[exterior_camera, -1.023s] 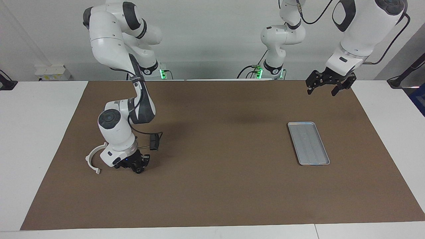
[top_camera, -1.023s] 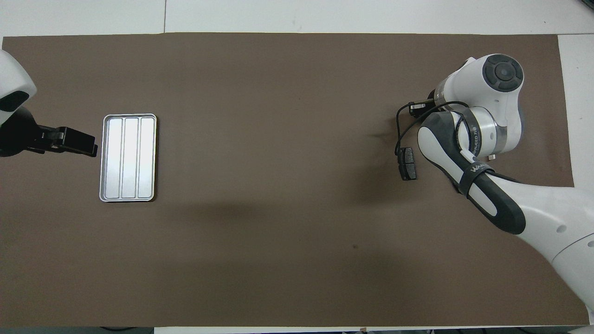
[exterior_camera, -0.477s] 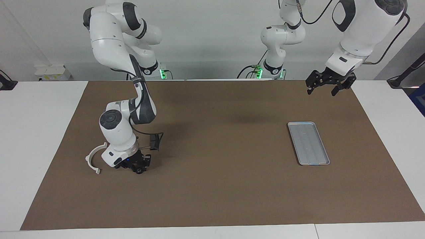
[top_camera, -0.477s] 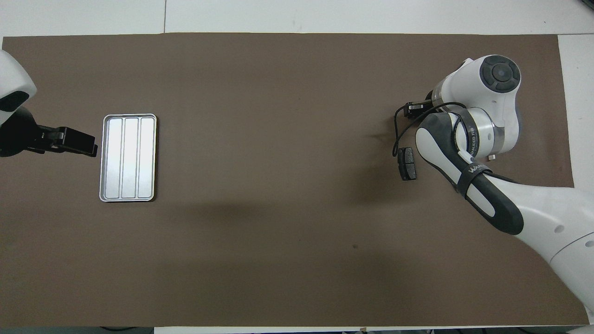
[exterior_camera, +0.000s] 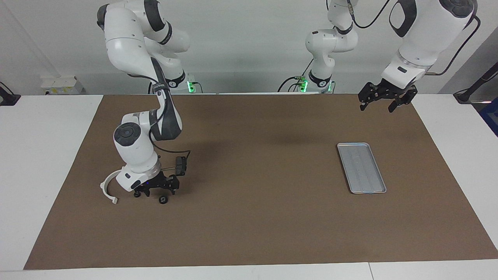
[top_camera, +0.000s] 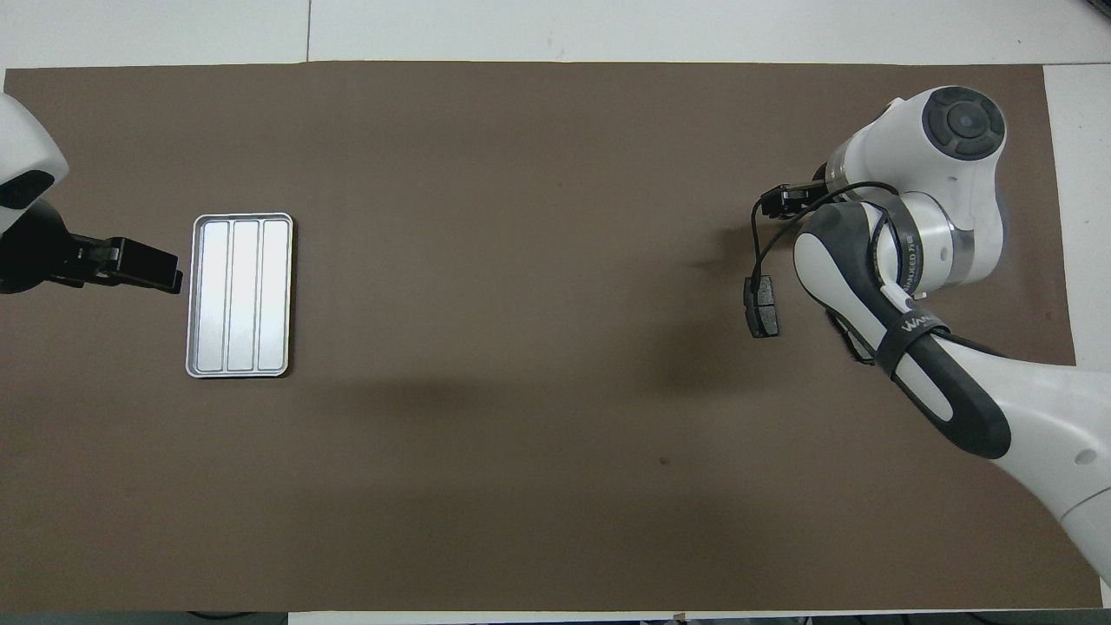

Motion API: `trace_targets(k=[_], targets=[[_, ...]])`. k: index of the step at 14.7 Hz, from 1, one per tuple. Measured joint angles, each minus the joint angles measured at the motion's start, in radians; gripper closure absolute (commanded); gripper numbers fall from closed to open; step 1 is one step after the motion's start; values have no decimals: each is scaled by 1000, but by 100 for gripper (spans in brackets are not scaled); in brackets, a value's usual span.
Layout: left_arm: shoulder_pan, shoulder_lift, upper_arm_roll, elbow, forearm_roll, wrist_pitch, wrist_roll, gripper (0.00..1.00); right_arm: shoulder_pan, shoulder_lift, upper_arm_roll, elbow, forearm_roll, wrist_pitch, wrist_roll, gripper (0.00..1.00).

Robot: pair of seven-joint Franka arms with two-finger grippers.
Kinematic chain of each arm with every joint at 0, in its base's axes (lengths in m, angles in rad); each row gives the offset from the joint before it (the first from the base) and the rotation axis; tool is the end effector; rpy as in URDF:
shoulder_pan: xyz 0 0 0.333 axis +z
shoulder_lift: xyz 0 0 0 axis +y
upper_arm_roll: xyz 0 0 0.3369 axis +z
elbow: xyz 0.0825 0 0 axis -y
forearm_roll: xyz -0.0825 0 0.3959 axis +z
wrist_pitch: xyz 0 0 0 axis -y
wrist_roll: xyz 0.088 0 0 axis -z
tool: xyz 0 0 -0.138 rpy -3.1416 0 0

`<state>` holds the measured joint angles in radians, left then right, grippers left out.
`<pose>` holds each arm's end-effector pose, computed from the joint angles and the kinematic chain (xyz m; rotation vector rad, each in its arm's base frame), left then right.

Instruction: Place bearing gear from tray to pile

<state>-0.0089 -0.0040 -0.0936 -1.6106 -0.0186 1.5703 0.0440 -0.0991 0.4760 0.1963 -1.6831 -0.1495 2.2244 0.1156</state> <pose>0.5595 -0.0602 0.5974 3.1156 -0.2281 -0.0575 0.6987 0.0461 0.3169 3.1133 0.0676 0.1239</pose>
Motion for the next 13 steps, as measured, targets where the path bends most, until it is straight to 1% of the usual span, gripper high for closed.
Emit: trace_targets(k=[3,6,10,13], targets=[[0,0,0,0,0,0,0,0,-1,-63,-1,0,0,-52,-18,0],[0,0,0,0,0,0,0,0,-1,-105,-1,1,0,-81,-56,0],[0,0,0,0,0,0,0,0,2,-139,3,1,0,-96,-61,0],[0,0,0,0,0,0,0,0,2,-144,4,1,0,-97,-61,0]])
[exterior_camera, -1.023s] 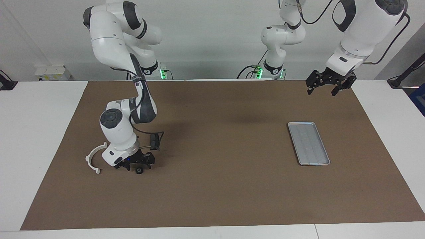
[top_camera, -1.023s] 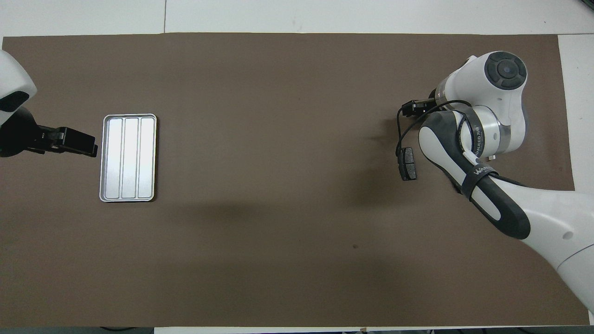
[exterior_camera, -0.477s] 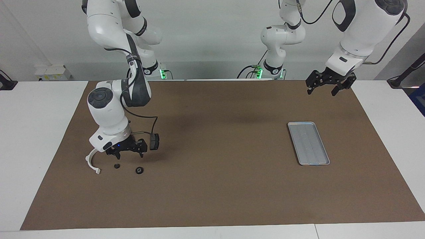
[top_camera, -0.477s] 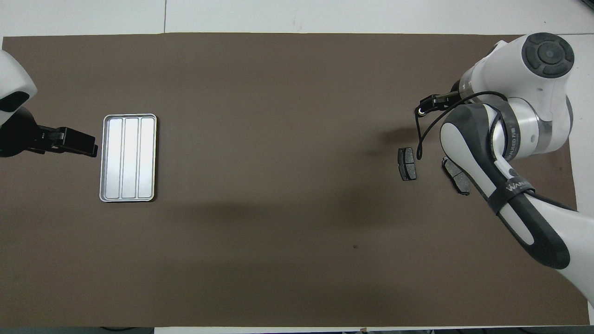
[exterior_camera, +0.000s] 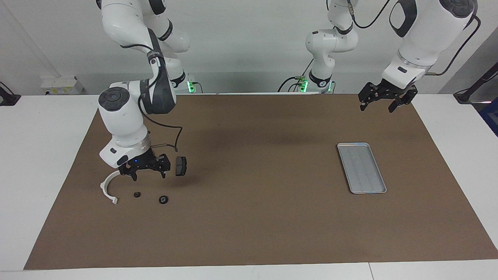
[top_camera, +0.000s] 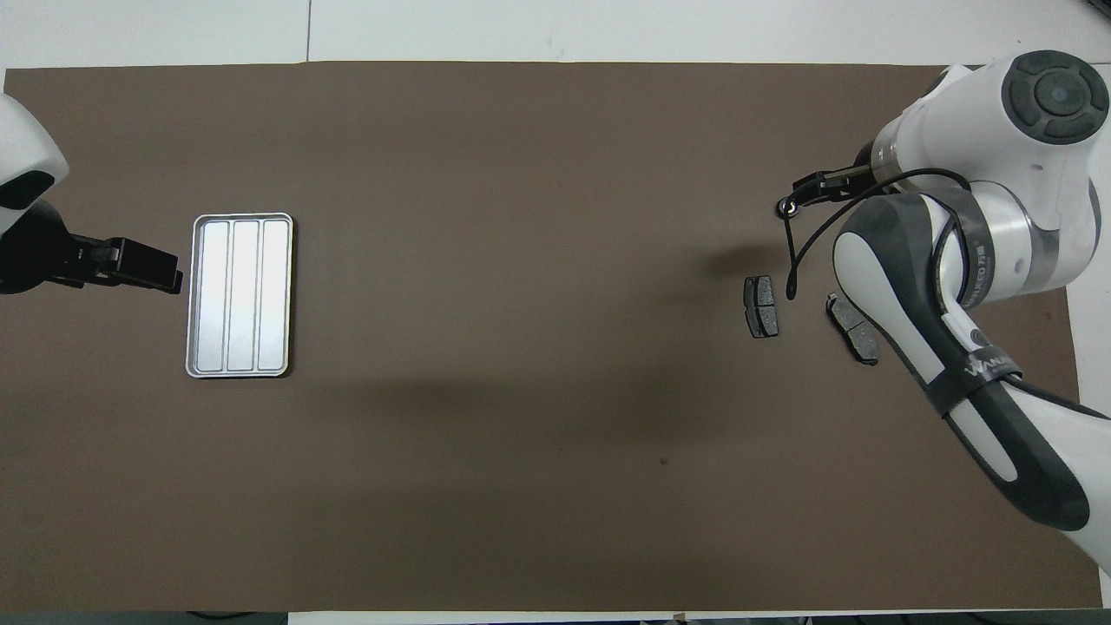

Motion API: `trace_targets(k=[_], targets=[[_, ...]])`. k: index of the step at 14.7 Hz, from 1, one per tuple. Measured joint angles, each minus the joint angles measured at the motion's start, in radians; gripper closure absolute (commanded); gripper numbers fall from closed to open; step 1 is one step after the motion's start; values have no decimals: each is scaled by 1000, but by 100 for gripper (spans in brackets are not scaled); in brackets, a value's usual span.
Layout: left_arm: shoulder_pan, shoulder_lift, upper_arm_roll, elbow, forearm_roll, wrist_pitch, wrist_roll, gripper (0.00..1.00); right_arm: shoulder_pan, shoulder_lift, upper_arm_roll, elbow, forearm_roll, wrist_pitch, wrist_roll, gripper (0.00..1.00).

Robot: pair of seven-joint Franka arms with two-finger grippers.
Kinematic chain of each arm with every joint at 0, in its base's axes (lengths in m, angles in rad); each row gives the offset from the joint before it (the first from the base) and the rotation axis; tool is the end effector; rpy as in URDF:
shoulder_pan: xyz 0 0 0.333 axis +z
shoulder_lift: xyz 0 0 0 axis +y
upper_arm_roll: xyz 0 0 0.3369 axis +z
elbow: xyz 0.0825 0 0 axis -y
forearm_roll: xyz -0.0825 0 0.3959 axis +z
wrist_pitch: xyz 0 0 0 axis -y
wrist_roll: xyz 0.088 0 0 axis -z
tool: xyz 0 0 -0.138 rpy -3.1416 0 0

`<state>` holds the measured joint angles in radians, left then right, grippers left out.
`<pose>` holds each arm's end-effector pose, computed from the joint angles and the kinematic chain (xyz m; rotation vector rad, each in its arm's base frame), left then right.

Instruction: Place bearing gear from tray to pile

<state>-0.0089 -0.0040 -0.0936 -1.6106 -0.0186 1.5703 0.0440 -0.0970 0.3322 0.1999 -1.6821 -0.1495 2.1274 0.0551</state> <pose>0.5595 -0.0602 0.5974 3.1156 -0.2281 -0.0575 0.6823 0.0478 0.4061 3.0736 0.1610 0.1939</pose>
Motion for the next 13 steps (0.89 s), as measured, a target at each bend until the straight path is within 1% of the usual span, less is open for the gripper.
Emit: trace_targets(k=[6,8,10,13], targets=[[0,0,0,0,0,0,0,0,-1,-7,0,0,5,-6,0,0],[0,0,0,0,0,0,0,0,0,-26,-1,2,46,-37,0,0],[0,0,0,0,0,0,0,0,1,-67,-11,5,73,-98,0,0],[0,0,0,0,0,0,0,0,4,-168,-33,8,105,-232,0,0]])
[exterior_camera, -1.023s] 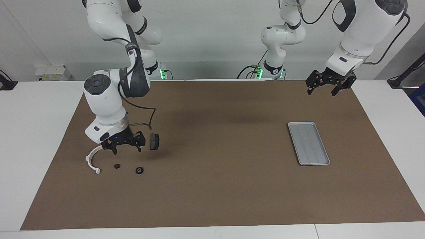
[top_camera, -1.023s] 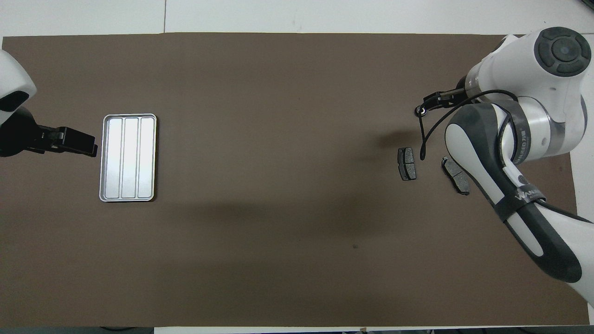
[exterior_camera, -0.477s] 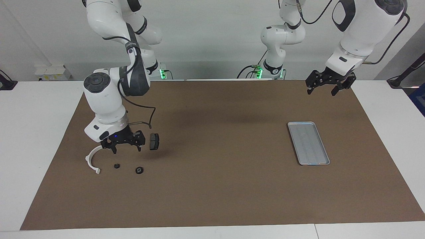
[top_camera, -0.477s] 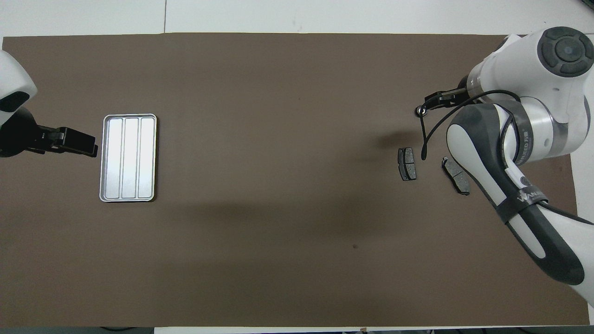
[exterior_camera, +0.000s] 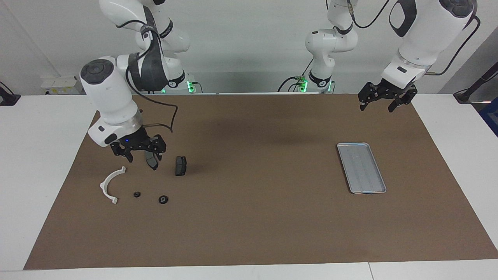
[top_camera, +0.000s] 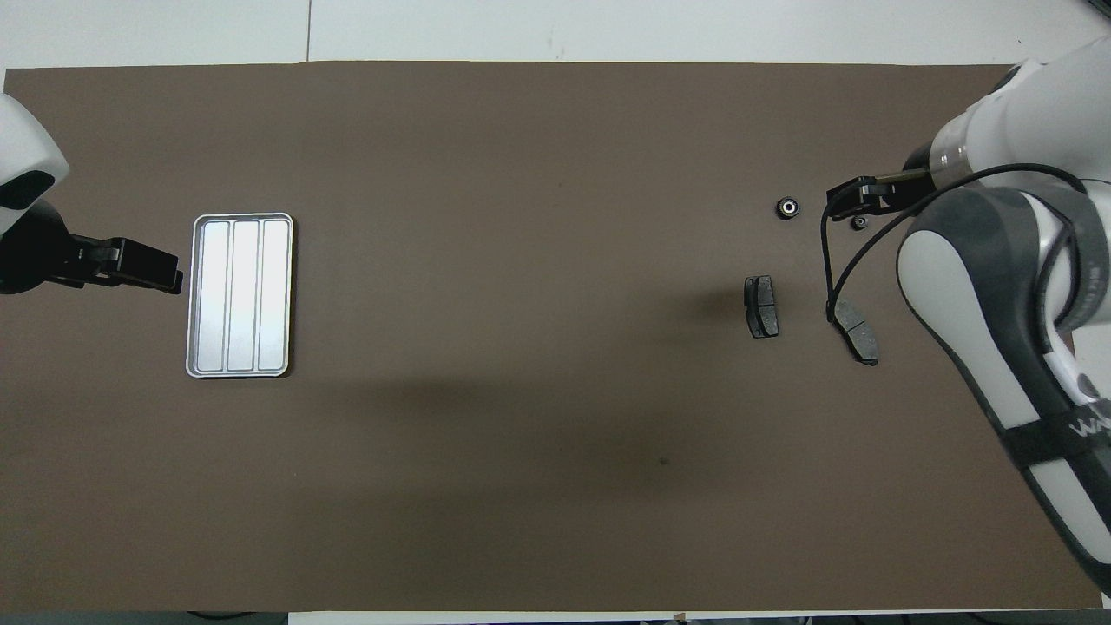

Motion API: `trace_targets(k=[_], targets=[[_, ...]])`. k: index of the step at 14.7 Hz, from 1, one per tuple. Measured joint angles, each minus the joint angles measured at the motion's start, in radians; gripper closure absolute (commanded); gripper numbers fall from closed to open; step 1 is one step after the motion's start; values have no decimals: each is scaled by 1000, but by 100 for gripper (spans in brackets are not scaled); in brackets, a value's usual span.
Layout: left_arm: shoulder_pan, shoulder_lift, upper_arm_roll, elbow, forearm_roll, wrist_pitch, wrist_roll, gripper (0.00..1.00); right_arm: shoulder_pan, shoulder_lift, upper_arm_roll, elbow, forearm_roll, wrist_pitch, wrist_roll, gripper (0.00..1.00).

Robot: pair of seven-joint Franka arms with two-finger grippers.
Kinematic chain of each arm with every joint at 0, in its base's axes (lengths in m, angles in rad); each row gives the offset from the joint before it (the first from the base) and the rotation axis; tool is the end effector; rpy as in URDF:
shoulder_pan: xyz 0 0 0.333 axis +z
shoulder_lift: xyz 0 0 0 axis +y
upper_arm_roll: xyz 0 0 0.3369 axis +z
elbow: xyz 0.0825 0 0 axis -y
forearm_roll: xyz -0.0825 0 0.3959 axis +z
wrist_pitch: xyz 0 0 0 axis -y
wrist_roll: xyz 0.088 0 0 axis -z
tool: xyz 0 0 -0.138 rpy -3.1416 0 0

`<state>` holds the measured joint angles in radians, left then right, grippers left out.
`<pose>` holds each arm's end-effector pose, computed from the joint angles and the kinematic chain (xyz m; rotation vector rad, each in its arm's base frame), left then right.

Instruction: Place bearing gear from tray to pile

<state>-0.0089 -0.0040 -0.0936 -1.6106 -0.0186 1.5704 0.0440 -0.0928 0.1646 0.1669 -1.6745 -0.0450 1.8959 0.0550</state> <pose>0.5595 -0.0602 0.5974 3.1156 -0.2281 -0.0574 0.6346 0.0366 0.4950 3.1278 0.0457 0.0940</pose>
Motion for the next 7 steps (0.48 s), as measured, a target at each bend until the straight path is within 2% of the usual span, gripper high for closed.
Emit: trace_targets(k=[2,4,7], targets=[[0,0,0,0,0,0,0,0,31,-66,-42,0,4,-89,0,0],[0,0,0,0,0,0,0,0,107,-120,-115,0,5,-166,0,0],[0,0,0,0,0,0,0,0,154,-172,-146,-1,5,-252,0,0]])
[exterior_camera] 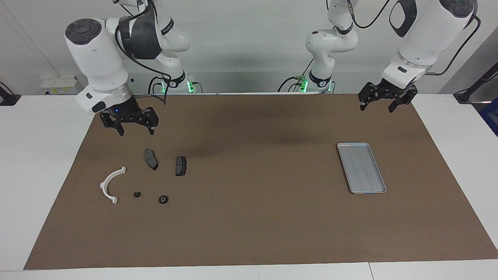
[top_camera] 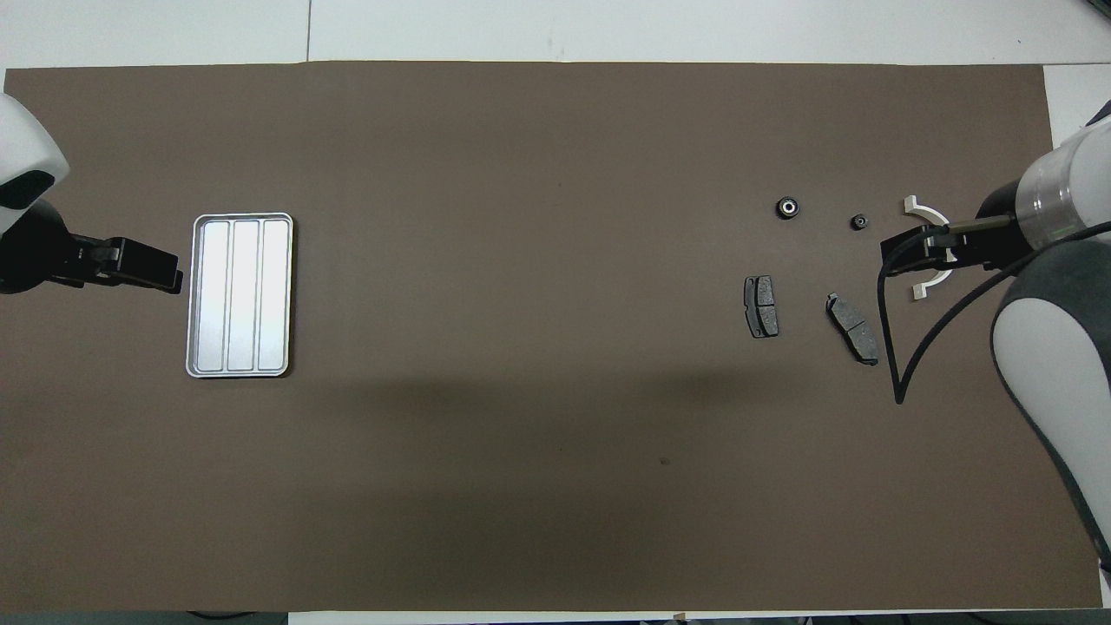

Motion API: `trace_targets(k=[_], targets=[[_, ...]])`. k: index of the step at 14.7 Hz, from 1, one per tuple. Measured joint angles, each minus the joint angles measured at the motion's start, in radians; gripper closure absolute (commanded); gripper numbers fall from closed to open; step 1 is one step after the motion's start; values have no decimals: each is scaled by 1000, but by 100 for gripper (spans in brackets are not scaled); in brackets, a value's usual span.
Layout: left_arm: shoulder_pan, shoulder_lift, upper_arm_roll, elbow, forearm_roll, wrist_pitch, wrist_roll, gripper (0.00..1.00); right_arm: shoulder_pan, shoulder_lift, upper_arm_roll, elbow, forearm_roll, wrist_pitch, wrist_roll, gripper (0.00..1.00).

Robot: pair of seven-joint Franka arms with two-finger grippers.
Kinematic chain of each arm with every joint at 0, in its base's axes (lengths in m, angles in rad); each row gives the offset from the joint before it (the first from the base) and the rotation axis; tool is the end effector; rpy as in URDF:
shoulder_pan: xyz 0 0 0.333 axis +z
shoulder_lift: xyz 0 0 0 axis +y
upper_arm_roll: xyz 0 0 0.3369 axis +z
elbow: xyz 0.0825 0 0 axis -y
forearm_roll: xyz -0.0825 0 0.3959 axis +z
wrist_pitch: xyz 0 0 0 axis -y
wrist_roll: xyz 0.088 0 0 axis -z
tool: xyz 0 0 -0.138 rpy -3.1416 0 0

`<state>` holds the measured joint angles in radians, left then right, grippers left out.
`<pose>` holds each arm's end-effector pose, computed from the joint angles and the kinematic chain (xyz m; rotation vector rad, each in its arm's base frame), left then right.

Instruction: Place bearing gear from tray to pile

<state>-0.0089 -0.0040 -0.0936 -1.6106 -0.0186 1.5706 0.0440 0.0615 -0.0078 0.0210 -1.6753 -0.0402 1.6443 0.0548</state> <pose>0.5595 -0.0602 0.5974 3.1156 -0.2281 -0.0571 0.5652 0.0415 0.5745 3.0993 0.0482 -0.0316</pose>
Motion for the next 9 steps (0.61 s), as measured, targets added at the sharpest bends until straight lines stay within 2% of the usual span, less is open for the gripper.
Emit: trace_targets(k=[5,9], targets=[[0,0,0,0,0,0,0,0,3,-55,0,0,0,-116,0,0],[0,0,0,0,0,0,0,0,5,-61,0,-1,1,-114,0,0]])
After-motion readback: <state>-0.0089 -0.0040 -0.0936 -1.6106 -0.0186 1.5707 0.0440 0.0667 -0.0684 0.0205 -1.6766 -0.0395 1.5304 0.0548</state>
